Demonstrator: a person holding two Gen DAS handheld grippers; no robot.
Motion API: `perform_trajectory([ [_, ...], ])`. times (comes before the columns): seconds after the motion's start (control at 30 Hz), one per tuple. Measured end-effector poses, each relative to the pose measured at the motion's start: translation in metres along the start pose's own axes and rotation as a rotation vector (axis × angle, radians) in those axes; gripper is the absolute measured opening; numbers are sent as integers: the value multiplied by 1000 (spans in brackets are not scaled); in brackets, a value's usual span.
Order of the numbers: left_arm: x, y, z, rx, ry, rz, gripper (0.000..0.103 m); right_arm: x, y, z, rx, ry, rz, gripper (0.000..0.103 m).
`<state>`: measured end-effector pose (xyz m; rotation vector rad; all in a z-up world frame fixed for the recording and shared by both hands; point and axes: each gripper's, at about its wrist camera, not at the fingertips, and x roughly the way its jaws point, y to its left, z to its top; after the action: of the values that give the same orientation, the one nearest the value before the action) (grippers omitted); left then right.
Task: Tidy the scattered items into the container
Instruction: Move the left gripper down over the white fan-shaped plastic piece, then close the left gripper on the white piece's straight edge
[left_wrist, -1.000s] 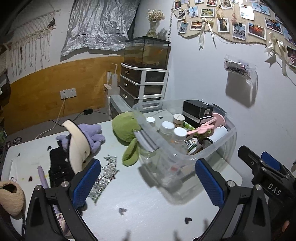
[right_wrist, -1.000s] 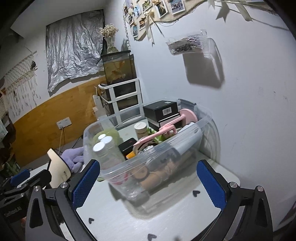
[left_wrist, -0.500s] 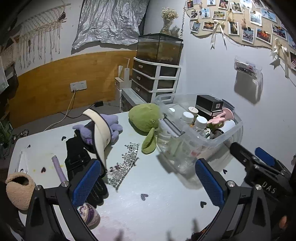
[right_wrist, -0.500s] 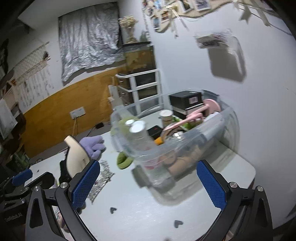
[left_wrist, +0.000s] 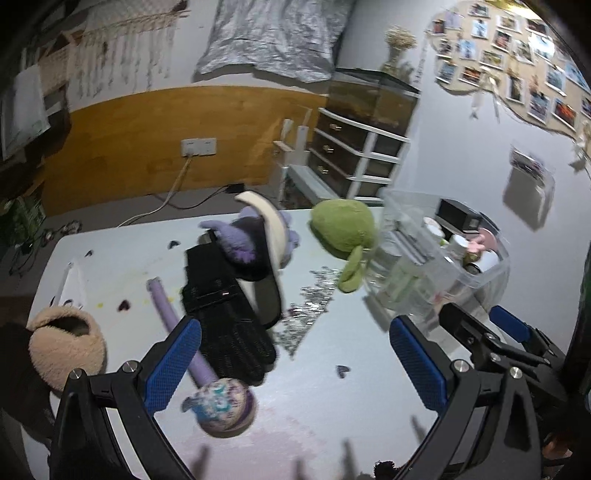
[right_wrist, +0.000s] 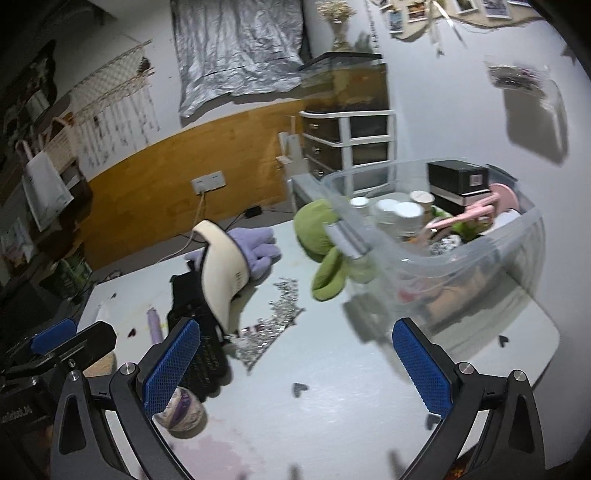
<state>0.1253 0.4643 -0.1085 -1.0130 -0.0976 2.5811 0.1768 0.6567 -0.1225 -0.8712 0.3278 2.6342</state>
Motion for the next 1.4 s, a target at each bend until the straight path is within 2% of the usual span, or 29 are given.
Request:
perform_trajectory([
  [0.23, 10, 61, 7, -118, 15, 57, 101, 18, 31, 0, -13, 20, 13, 103],
  [0.3, 18, 84, 12, -156, 24, 84, 91, 24, 38, 2, -23, 28, 10, 103],
  [0.43, 38, 131, 25, -209, 39, 184, 86, 35, 50, 5, -48, 51, -1, 103],
  [0.63, 98, 233, 47, -347, 124, 426, 86, 51, 55, 7, -67, 97, -24, 103],
  [0.7, 119, 262, 52, -378, 158, 500, 72, 57, 54, 7, -64, 112, -33, 103],
  [0.87, 171, 327, 56, -464, 263, 644, 66, 70, 54, 6, -57, 157, -41, 103],
  [1.17, 218, 382, 41, -580, 393, 748, 66, 92, 58, 4, -64, 227, -45, 103],
  [1.27, 223, 389, 38, -601, 411, 773, 66, 99, 60, 3, -66, 250, -47, 103],
  [1.4, 232, 397, 35, -613, 433, 797, 66, 105, 62, 2, -101, 276, 8, 103],
])
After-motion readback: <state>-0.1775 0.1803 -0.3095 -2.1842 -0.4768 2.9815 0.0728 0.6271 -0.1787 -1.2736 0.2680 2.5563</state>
